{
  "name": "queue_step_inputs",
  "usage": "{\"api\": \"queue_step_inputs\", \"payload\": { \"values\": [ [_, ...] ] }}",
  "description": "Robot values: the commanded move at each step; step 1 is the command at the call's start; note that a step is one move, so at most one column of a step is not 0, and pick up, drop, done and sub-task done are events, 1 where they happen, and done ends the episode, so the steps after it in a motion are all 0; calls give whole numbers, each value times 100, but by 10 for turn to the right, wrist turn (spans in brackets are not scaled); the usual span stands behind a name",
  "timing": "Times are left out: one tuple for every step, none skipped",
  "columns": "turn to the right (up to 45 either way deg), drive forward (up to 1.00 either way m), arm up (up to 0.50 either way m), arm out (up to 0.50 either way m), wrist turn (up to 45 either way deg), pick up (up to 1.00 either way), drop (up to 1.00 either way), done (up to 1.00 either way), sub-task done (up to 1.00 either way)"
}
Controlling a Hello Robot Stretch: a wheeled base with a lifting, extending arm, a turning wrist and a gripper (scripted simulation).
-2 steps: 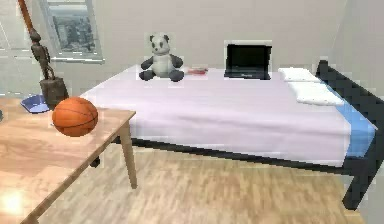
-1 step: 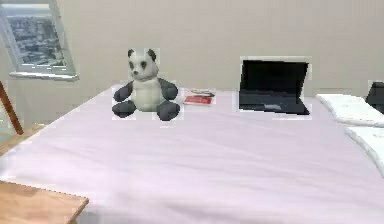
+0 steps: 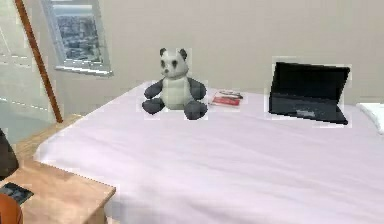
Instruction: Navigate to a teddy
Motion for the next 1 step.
{"api": "queue_step_inputs", "payload": {
  "values": [
    [0,0,0,0,0,0,0,100,0]
  ]
}}
